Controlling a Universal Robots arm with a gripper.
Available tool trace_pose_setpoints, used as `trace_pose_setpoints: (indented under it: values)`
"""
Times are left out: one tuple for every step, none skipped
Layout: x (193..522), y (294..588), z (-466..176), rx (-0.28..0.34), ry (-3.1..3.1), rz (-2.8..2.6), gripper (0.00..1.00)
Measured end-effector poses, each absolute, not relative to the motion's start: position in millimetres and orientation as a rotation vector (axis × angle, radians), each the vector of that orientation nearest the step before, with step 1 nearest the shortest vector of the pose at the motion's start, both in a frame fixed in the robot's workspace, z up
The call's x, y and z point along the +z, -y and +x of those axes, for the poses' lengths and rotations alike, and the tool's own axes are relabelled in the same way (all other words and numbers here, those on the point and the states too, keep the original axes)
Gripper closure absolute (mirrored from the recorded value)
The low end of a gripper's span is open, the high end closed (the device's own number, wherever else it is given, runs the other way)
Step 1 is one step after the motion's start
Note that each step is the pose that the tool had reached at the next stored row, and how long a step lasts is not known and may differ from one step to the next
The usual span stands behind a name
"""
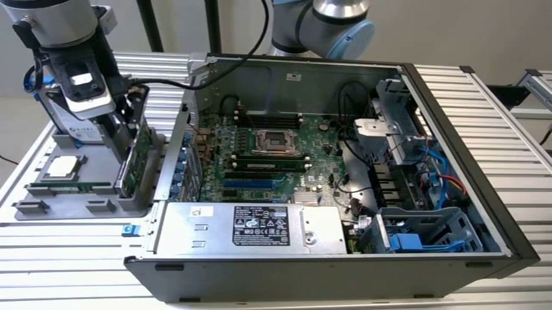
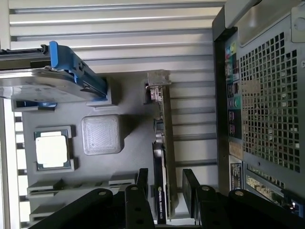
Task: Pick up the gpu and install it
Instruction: 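Pick up the gpu and move the gpu toward the slot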
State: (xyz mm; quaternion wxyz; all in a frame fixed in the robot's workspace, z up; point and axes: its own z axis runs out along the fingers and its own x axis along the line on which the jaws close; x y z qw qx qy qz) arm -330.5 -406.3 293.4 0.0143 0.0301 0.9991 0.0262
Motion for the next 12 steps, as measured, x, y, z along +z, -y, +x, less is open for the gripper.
trace_pose_setpoints:
  values:
    - [292.5, 406.4, -330.5, 0.082, -3.111, 0.094, 0.00]
    - [291.2, 406.3, -330.5, 0.082, -3.110, 0.094, 0.00]
    - [290.5, 406.4, -330.5, 0.082, -3.111, 0.094, 0.00]
    - [289.7, 406.4, -330.5, 0.082, -3.111, 0.094, 0.00]
    - [288.8, 406.3, -330.5, 0.082, -3.110, 0.094, 0.00]
    - [287.9, 406.3, -330.5, 0.082, -3.110, 0.094, 0.00]
    - [287.0, 406.4, -330.5, 0.082, -3.110, 0.094, 0.00]
    - [286.0, 406.4, -330.5, 0.082, -3.111, 0.094, 0.00]
    - [285.0, 406.3, -330.5, 0.082, -3.110, 0.094, 0.00]
    - [284.0, 406.4, -330.5, 0.082, -3.110, 0.094, 0.00]
    - [282.8, 406.4, -330.5, 0.082, -3.110, 0.094, 0.00]
    - [281.7, 406.4, -330.5, 0.082, -3.110, 0.094, 0.00]
